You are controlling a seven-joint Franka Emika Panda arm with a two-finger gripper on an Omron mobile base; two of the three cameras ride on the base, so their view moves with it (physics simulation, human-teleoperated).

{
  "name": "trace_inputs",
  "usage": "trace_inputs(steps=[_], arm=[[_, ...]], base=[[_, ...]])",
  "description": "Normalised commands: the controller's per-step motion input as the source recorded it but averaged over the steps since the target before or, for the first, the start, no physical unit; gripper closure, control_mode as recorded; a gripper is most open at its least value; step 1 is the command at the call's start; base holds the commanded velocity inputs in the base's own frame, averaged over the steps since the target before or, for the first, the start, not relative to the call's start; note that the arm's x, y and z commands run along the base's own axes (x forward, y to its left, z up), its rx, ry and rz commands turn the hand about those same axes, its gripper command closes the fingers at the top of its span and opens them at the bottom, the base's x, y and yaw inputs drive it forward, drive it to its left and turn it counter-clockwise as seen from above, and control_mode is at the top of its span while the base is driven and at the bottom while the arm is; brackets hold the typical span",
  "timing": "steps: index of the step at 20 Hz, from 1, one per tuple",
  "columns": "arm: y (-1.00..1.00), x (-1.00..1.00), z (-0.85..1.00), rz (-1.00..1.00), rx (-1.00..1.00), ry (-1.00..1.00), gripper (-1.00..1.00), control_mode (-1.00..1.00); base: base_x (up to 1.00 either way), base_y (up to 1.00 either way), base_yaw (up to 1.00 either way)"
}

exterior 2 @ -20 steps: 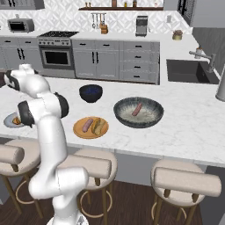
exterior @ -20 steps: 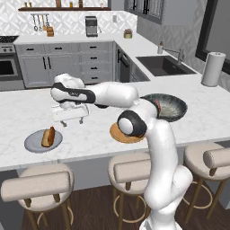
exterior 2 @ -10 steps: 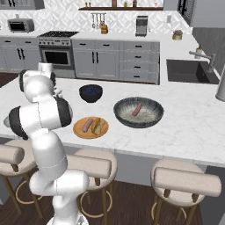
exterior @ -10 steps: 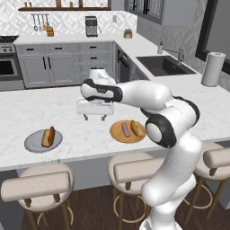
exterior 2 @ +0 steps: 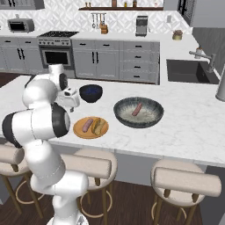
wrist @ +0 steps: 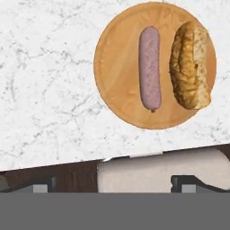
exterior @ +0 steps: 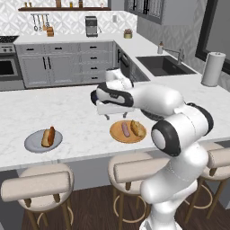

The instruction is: Place one bun and one sausage from the bowl on each plate.

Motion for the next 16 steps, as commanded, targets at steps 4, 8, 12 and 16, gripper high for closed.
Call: trace_inputs(steps=[4, 8, 12, 16], arm=[[-0.97, 0.48, 0.15, -0.15, 0.03, 0.01, -1.00, -1.00], [-0.88, 0.29, 0.00, -0.19, 0.06, 0.00, -1.00, -1.00], [-1.00, 0.29, 0.00, -0.16, 0.00, 0.00, -1.00, -1.00], [-0.74, 0.27, -0.05, -0.03, -0.08, -0.03, -1.00, -1.00]], base=[[0.00, 0.00, 0.00], [0.00, 0.00, 0.00], [0.00, 0.00, 0.00], [0.00, 0.00, 0.00]])
